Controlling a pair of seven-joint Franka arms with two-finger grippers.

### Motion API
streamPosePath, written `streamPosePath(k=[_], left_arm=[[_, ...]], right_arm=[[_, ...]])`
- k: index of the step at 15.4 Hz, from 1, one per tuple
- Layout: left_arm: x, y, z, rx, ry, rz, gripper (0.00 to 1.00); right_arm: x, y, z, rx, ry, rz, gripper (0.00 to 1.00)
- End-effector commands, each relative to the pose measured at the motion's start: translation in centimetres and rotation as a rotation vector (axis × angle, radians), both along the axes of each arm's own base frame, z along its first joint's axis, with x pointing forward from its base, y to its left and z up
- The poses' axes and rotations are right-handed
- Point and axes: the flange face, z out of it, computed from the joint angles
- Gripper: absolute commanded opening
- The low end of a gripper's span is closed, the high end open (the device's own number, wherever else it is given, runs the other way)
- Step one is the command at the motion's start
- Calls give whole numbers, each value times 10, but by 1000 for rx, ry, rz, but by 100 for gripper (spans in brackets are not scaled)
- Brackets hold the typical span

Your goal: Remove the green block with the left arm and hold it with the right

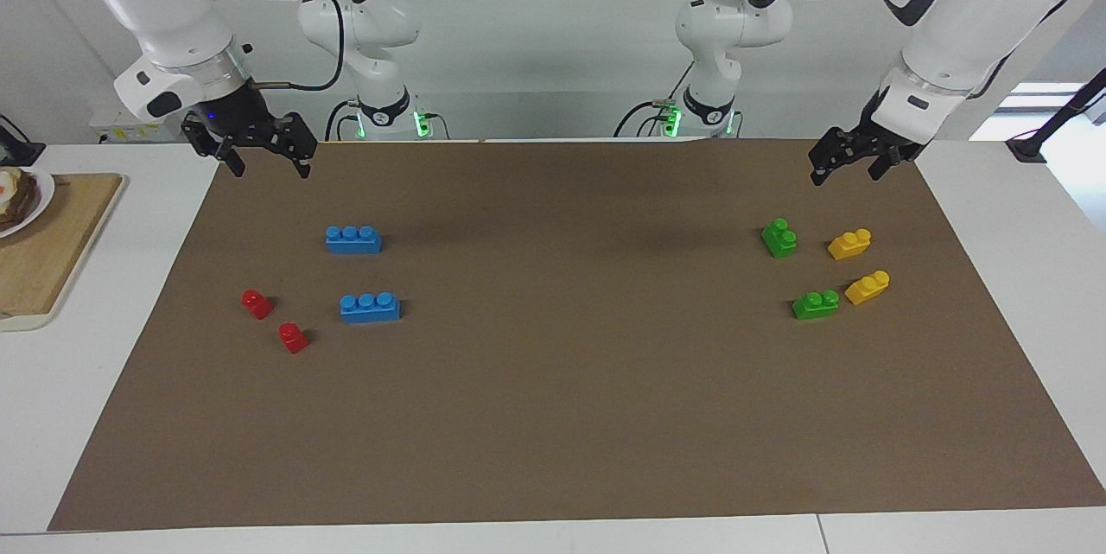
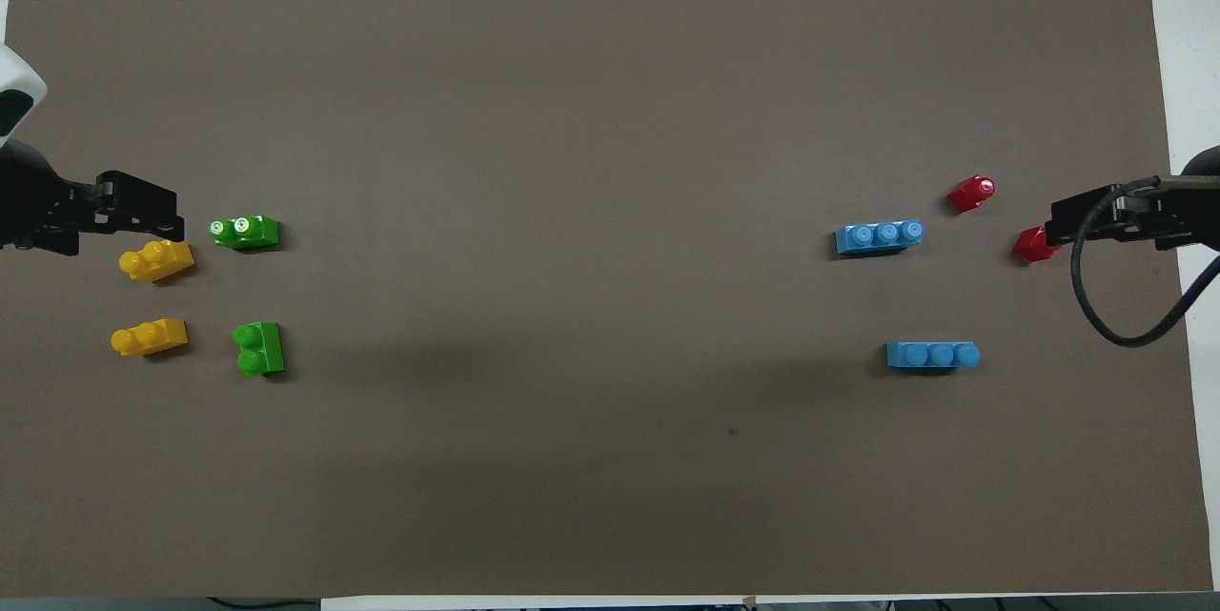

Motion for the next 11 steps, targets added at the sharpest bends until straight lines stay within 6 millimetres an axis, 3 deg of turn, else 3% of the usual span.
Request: streamPosePath(k=[1,11], left_arm=[[-2,2,1,11,6,-7,100],[1,1,5,12,-25,-17,100]], right_arm=[[-8,-8,2,-51,12,44,100],[-8,-7,2,-45,12,44,100]])
